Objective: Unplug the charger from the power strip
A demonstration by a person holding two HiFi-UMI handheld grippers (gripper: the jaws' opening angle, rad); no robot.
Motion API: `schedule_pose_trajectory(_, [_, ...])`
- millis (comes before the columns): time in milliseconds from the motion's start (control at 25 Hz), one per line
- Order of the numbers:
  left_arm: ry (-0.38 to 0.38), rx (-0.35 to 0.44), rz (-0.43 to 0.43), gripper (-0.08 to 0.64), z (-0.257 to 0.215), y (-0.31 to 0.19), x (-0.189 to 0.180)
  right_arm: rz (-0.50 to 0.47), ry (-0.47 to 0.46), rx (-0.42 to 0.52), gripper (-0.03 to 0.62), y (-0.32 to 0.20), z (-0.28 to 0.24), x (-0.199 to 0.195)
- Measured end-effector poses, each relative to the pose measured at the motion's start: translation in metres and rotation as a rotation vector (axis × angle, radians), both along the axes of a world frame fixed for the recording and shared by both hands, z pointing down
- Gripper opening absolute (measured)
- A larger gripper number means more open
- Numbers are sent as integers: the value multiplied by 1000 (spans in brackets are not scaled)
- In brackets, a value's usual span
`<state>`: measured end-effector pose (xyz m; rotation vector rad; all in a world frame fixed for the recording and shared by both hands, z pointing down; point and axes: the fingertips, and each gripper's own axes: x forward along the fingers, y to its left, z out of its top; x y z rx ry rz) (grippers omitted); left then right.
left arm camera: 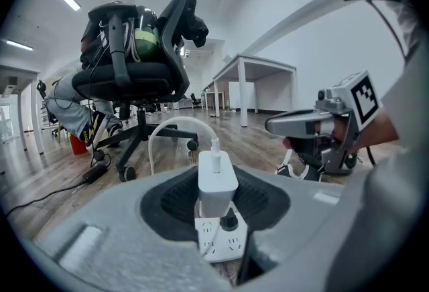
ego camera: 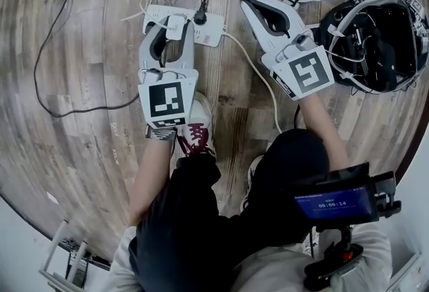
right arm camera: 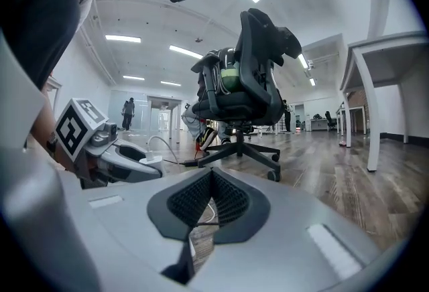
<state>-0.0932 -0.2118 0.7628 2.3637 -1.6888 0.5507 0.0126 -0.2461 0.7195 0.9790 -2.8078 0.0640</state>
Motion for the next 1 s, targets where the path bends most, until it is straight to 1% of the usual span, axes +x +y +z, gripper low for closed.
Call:
schedule_pose_trajectory(120, [-4,10,2,141,-4,-2,3,17,20,-3,0,0,3,5])
schedule_pose_trajectory(240, [-3,13,7,141,-7,-2,6,36,18,-9,0,-1,2,10])
schedule_pose_trajectory(800, [-7,13,21,141,-10,1,13,68,31,-12,0,3,-3,21])
schedule_pose_trajectory(1000, [-14,13,18,141,-9,0,8,67,32,-1,0,1,-7,16])
